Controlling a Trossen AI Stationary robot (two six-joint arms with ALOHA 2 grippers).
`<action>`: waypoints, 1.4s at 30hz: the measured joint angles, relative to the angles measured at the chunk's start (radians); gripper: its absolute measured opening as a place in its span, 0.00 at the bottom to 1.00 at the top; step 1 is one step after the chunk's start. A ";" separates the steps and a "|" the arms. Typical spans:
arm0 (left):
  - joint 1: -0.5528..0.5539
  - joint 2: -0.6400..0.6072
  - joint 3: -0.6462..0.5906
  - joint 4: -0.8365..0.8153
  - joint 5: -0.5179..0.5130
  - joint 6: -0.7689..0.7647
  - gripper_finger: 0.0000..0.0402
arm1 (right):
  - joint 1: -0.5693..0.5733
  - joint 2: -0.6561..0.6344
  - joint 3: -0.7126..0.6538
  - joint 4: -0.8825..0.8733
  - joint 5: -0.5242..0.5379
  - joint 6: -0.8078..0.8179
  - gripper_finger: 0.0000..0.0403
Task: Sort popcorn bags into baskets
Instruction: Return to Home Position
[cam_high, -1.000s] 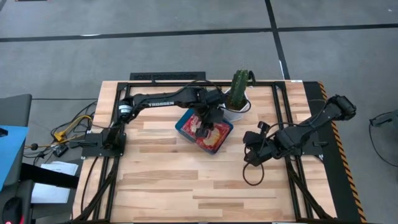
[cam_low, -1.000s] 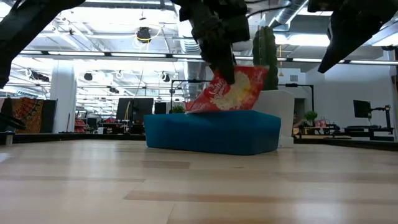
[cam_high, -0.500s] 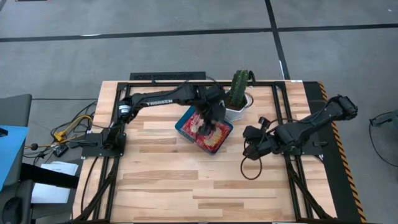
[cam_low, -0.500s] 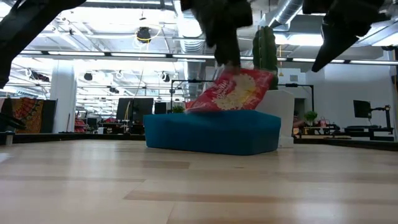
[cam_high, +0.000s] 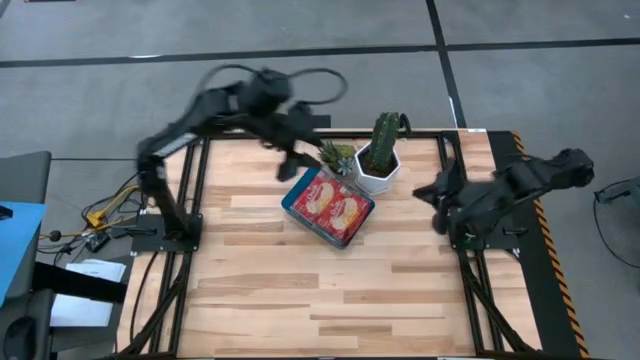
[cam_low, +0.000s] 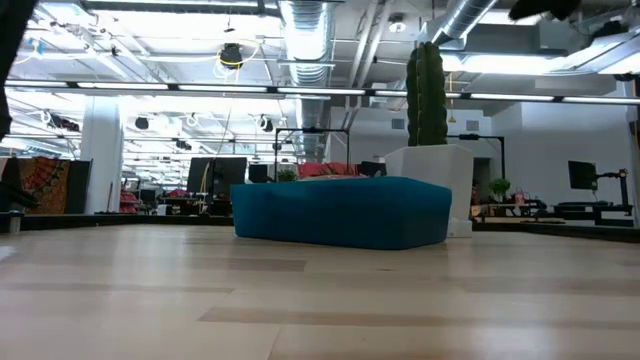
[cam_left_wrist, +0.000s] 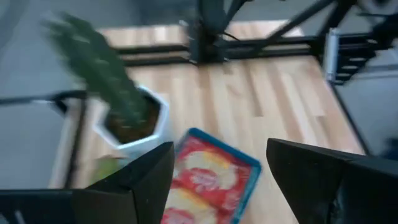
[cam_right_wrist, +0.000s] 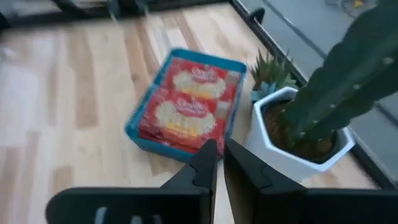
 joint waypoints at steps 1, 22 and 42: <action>0.001 -0.035 -0.005 -0.007 -0.031 0.007 0.62 | 0.001 -0.030 0.001 0.000 -0.012 0.007 0.13; -0.011 -1.082 -1.727 1.276 -0.133 -0.476 0.62 | 0.006 -0.787 -0.610 0.633 0.039 -0.162 0.13; -0.317 -1.403 -2.261 1.474 -0.648 -0.659 0.62 | -0.010 -0.756 -1.045 1.089 -0.151 -0.054 0.13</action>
